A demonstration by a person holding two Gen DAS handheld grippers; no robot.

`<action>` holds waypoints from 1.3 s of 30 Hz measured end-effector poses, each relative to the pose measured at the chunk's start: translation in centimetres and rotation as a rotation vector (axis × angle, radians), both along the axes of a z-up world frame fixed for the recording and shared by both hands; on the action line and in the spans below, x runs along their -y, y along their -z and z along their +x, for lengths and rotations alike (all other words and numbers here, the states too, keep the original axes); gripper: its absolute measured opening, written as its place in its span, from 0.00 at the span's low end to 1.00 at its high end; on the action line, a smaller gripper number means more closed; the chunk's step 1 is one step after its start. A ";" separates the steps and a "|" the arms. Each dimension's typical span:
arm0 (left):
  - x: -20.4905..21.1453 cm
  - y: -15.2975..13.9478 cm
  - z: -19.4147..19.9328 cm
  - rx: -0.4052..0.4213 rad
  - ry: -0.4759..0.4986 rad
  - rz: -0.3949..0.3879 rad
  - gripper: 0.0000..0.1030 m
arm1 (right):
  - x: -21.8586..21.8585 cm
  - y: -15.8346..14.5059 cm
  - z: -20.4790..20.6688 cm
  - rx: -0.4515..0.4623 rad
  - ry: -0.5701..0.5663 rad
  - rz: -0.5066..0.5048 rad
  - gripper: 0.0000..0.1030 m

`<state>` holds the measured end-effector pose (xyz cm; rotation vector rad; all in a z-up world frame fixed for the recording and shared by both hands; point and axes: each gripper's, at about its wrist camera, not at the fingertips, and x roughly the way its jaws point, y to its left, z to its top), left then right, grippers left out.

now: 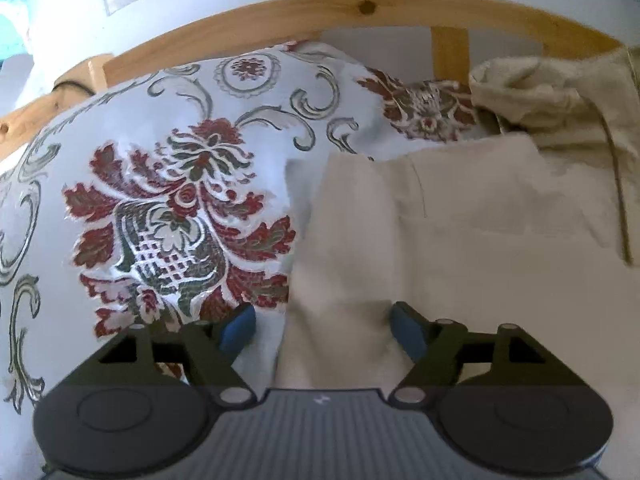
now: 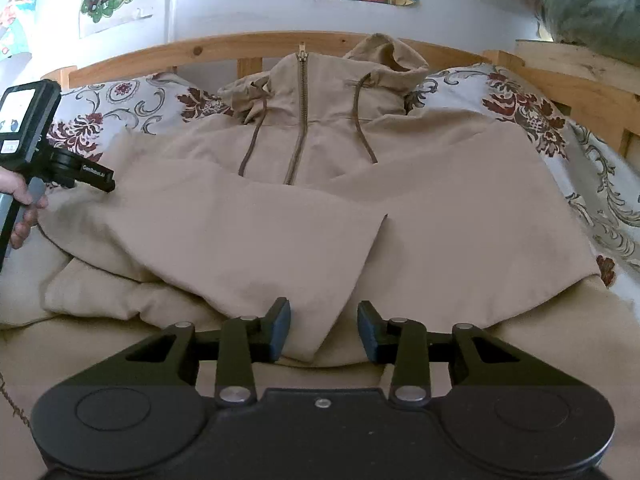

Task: Fold large clothes

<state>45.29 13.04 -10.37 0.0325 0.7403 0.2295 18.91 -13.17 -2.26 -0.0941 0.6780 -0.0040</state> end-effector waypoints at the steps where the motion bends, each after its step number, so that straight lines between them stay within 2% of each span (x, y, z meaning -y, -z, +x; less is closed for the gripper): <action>1: -0.4 -0.5 -0.6 0.028 -0.007 -0.022 0.77 | 0.1 0.0 -0.1 0.003 0.005 0.012 0.43; 5: -1.1 -2.4 -2.9 0.210 -0.077 -0.005 0.84 | 0.7 0.0 0.0 0.006 0.020 0.046 0.50; 6: -1.4 -2.6 -2.7 0.222 -0.096 -0.003 0.84 | 0.7 0.0 -0.1 0.006 0.020 0.048 0.53; 10: -2.0 -2.4 0.7 0.146 -0.106 0.005 0.84 | 0.5 0.0 -0.2 0.012 0.015 0.044 0.62; 13: -1.6 -0.7 4.0 -0.001 -0.089 0.077 0.86 | 0.5 0.1 -0.1 0.009 0.014 0.045 0.66; 16: -0.4 0.0 4.5 0.015 -0.080 0.140 0.87 | 0.5 0.1 -0.1 0.010 0.015 0.044 0.76; 19: -0.5 -1.0 3.8 0.057 -0.071 0.088 0.87 | 0.8 0.0 -0.2 0.019 0.022 0.064 0.80; 21: 0.0 -3.1 3.1 0.127 -0.051 0.047 0.87 | 1.2 -0.1 -0.3 0.028 0.030 0.091 0.85; 23: 0.7 -5.4 3.2 0.179 0.012 0.003 0.90 | 1.6 -0.3 -0.4 0.043 0.045 0.121 0.90; 27: 3.6 -9.3 6.4 0.212 0.119 -0.022 0.93 | 2.4 -0.7 -0.6 0.075 0.077 0.170 0.95; 29: 5.2 -10.4 8.9 0.200 0.134 -0.050 0.93 | 2.8 -0.8 -0.7 0.086 0.089 0.188 0.96; 33: 7.1 -10.2 13.5 0.176 0.109 -0.124 0.89 | 3.5 -1.2 -0.9 0.111 0.101 0.221 0.96; 37: 7.4 -7.8 17.2 0.131 0.043 -0.162 0.78 | 3.9 -1.8 -1.6 0.161 0.104 0.214 0.96; 39: 6.8 -6.6 17.8 0.132 0.017 -0.203 0.77 | 4.1 -2.5 -1.7 0.174 0.110 0.196 0.93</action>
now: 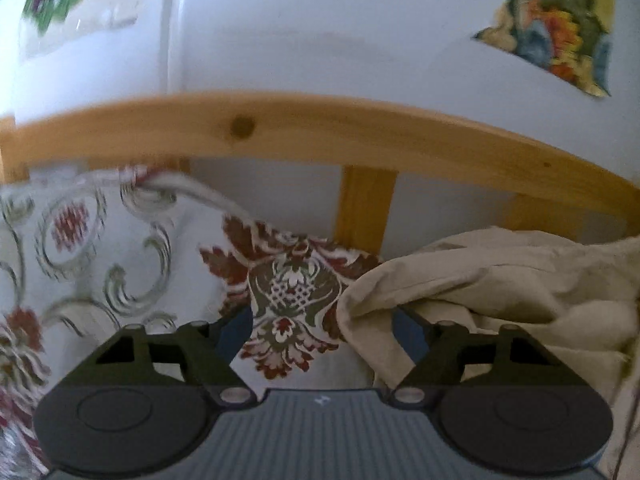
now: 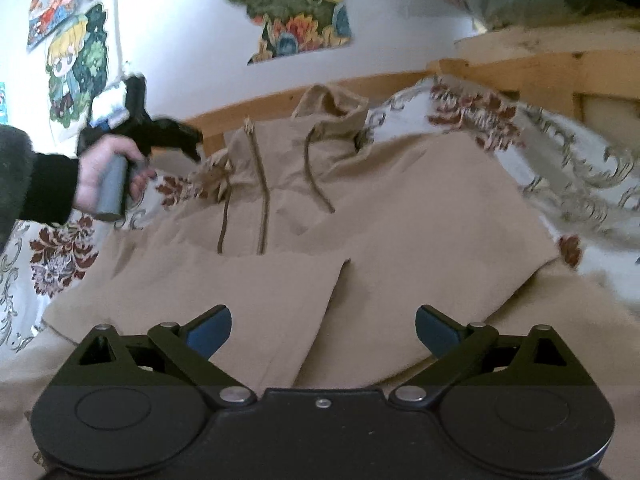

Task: Fold large clothes

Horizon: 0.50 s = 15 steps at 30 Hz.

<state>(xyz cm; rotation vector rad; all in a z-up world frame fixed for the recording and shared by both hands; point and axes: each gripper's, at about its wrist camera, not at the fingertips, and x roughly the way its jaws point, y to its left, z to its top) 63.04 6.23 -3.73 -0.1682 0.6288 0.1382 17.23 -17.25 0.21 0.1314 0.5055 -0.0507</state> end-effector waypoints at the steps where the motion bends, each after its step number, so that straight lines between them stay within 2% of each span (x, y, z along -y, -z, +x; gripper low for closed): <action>1: -0.3 0.5 0.1 0.010 -0.005 -0.023 0.75 | 0.2 -0.5 -0.1 0.003 0.008 -0.007 0.92; 3: -1.2 1.3 0.3 0.025 0.016 -0.075 0.72 | 0.7 -1.9 -0.4 0.025 0.008 -0.024 0.88; 6: -2.2 2.4 0.5 -0.009 0.042 -0.141 0.57 | 2.0 -4.2 1.0 0.041 0.043 -0.059 0.84; 8: -2.9 3.2 0.8 -0.035 0.066 -0.194 0.53 | 3.1 -5.5 3.3 0.033 0.020 -0.082 0.81; 11: -3.3 3.5 1.0 -0.020 0.091 -0.229 0.44 | 4.3 -7.6 9.0 -0.004 -0.036 -0.145 0.75; 12: -3.4 3.5 1.1 -0.019 0.103 -0.246 0.36 | 4.4 -8.2 11.1 -0.009 -0.054 -0.168 0.72; 13: -3.5 3.5 1.2 -0.020 0.118 -0.272 0.22 | 4.5 -8.7 13.3 -0.011 -0.076 -0.196 0.70; 15: -3.3 3.4 1.3 -0.033 0.150 -0.295 0.08 | 4.5 -9.5 18.0 -0.024 -0.087 -0.273 0.60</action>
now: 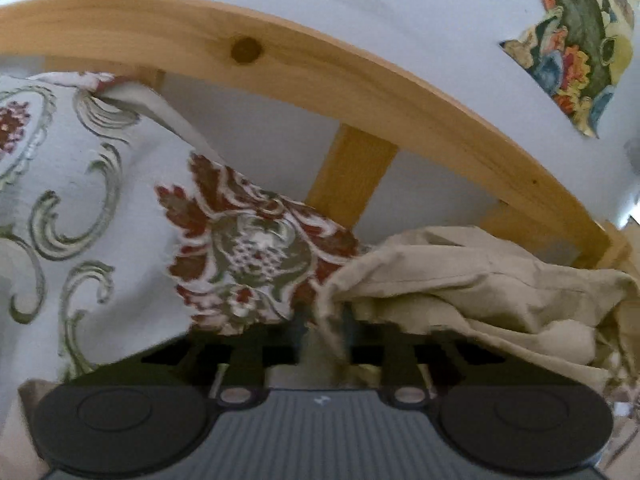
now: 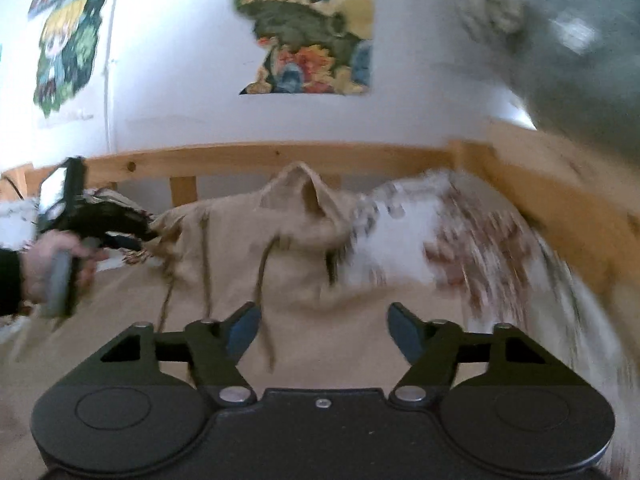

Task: Fold large clothes

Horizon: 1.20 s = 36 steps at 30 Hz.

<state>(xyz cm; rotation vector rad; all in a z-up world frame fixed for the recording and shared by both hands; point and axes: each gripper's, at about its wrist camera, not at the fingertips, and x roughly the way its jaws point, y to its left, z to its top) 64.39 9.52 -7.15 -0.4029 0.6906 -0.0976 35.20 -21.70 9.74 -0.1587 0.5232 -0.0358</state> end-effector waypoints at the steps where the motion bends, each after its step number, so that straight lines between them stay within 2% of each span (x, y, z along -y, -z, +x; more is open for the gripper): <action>1: 0.2 -0.1 -0.2 0.007 0.010 0.008 0.05 | -0.2 -0.3 2.5 -0.011 0.004 -0.042 0.58; 3: 0.6 -0.5 -0.9 0.055 0.024 0.046 0.03 | -0.6 -0.8 6.6 -0.017 0.008 -0.096 0.51; 5: 0.6 -0.9 -2.1 0.119 0.021 0.067 0.03 | -1.3 -0.9 10.2 0.005 0.005 -0.140 0.52; 7: 0.4 -1.4 -3.2 0.159 0.023 0.075 0.02 | -2.1 -0.4 13.3 -0.015 0.004 -0.187 0.51; 8: 0.5 -1.6 -3.7 0.184 0.027 0.105 0.02 | -2.4 0.0 14.7 -0.034 0.008 -0.206 0.45; 9: 0.6 -1.9 -4.2 0.206 0.029 0.123 0.02 | -2.6 0.3 15.7 -0.043 0.016 -0.224 0.21; 10: 0.5 -2.1 -4.5 0.217 0.031 0.130 0.02 | -2.9 0.5 16.0 -0.043 0.023 -0.247 0.05; 11: 0.4 -2.3 -5.0 0.224 0.023 0.134 0.02 | -3.1 0.6 15.9 -0.020 0.031 -0.273 0.02; 13: -0.2 -2.6 -5.9 0.220 -0.015 0.094 0.02 | -3.3 0.8 14.2 0.079 0.047 -0.321 0.02; 14: -0.9 -2.4 -6.2 0.194 -0.045 0.037 0.02 | -3.1 0.9 12.8 0.141 0.068 -0.341 0.01; 16: -2.2 -1.8 -6.7 0.147 -0.081 -0.069 0.02 | -1.7 1.2 9.8 0.227 0.118 -0.319 0.01; 17: -2.6 -1.5 -7.0 0.141 -0.068 -0.107 0.02 | -1.0 1.5 8.5 0.251 0.133 -0.316 0.01; 20: -2.5 -1.3 -8.2 0.160 -0.058 -0.075 0.02 | -0.6 3.7 4.2 0.301 0.082 -0.409 0.01; 23: -2.6 -1.0 -9.4 0.201 -0.015 -0.049 0.02 | -0.4 5.6 1.2 0.295 0.052 -0.464 0.01; 29: -2.8 -0.8 -13.3 0.256 0.095 0.049 0.02 | -1.0 6.3 -3.0 0.302 0.048 -0.435 0.01; 32: -3.1 -0.5 -14.6 0.229 0.127 0.045 0.04 | -1.2 6.3 -4.1 0.299 0.042 -0.418 0.02; 36: -3.2 -0.1 -16.1 0.213 0.165 0.077 0.06 | -1.4 6.3 -5.1 0.285 0.030 -0.409 0.03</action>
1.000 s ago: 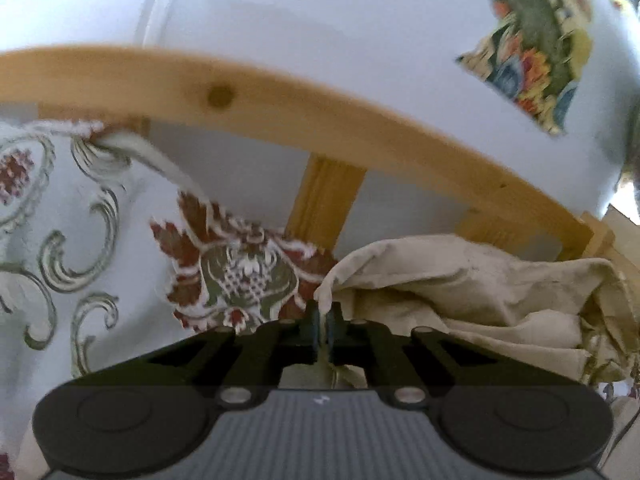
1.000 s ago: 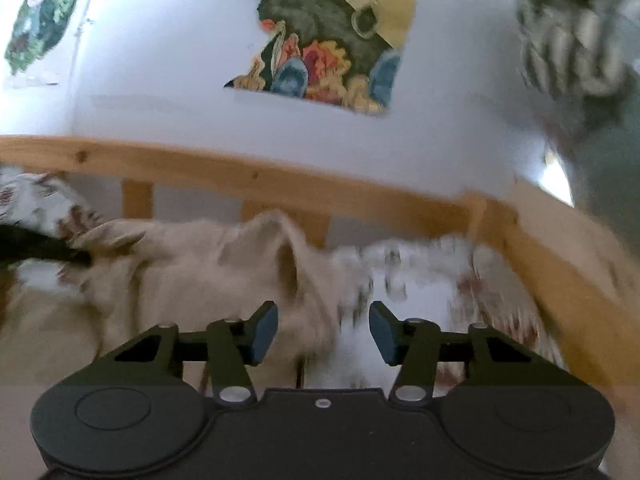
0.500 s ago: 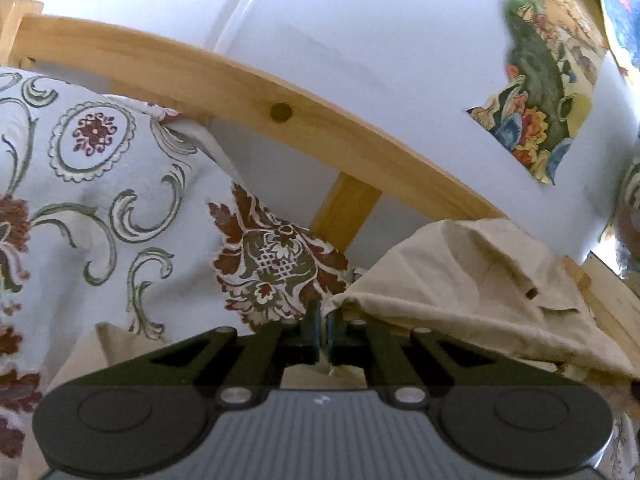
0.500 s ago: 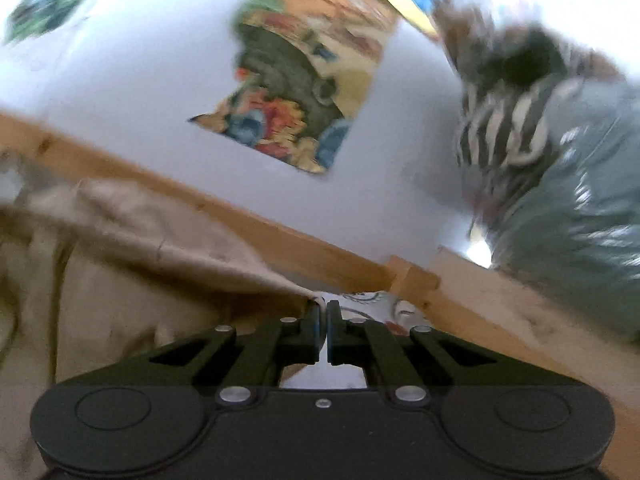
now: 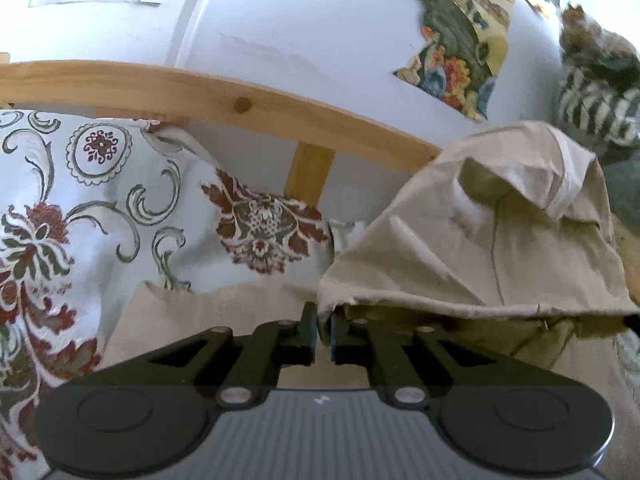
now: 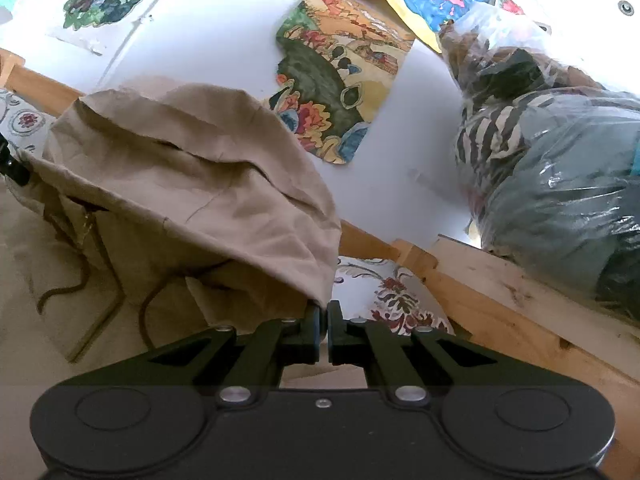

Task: Fold large clothes

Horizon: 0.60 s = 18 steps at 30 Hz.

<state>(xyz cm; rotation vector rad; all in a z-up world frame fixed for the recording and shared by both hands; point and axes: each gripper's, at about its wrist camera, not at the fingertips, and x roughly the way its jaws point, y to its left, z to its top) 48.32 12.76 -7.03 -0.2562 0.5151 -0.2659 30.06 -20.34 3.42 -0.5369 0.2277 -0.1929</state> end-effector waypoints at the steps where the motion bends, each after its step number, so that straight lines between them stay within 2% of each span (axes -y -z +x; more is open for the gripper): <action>1: 0.0 0.1 -0.3 -0.005 0.011 0.010 0.08 | 0.0 0.0 -0.2 -0.008 -0.001 0.003 0.03; 3: 0.0 0.3 -0.8 -0.022 0.028 0.035 0.10 | 0.0 0.2 -0.6 -0.033 -0.002 0.007 0.03; 8: -0.1 0.6 -1.8 -0.077 0.055 0.023 0.26 | 0.3 0.8 -1.4 -0.071 0.007 0.021 0.10; 10: -0.1 0.9 -2.3 -0.095 0.061 0.020 0.47 | 0.3 1.2 -1.4 -0.099 0.013 0.008 0.16; 13: -0.7 1.4 -3.7 -0.110 0.059 0.007 0.54 | 0.6 1.8 -1.9 -0.145 0.015 0.004 0.23; 18: -1.5 2.2 -5.8 -0.180 0.058 0.012 0.61 | 1.5 1.3 -3.9 -0.193 -0.001 0.079 0.52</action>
